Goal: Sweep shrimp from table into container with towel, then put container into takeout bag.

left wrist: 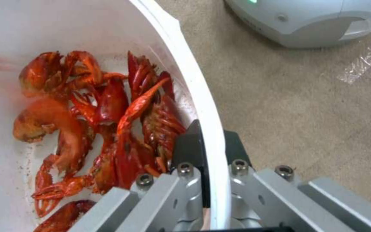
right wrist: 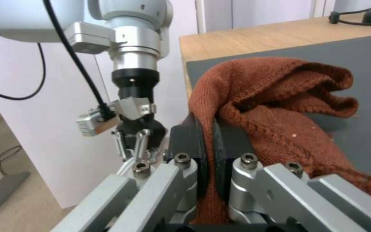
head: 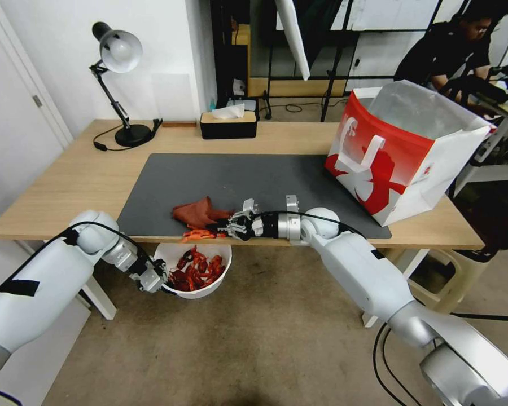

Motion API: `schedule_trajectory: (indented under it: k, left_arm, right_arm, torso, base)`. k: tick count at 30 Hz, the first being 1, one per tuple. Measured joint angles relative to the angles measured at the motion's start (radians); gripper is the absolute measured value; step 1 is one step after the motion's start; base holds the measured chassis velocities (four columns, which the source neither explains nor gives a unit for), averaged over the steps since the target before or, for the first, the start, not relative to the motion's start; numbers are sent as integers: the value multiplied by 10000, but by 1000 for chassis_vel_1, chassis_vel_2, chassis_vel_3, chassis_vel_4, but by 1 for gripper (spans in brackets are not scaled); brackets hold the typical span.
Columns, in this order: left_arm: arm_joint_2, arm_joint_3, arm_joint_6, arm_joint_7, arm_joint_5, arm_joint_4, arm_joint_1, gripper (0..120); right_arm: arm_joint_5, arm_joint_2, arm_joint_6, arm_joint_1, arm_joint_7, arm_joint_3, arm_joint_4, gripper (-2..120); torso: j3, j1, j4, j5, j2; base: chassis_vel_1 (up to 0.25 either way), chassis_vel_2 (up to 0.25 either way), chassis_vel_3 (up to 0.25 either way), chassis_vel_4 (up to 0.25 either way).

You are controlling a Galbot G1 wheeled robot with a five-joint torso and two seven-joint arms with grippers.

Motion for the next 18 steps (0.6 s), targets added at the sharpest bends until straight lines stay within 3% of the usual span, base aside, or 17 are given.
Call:
schedule_trajectory:
  k: [18]
  left_arm:
    - [-43,10,34,-3,12,-12,-13,0]
  right_arm:
    - [448,-502,-190,-498,296,-224,1239,2]
  torso:
    - [-1,0,1,1,0]
  base:
    - [0,0,0,0]
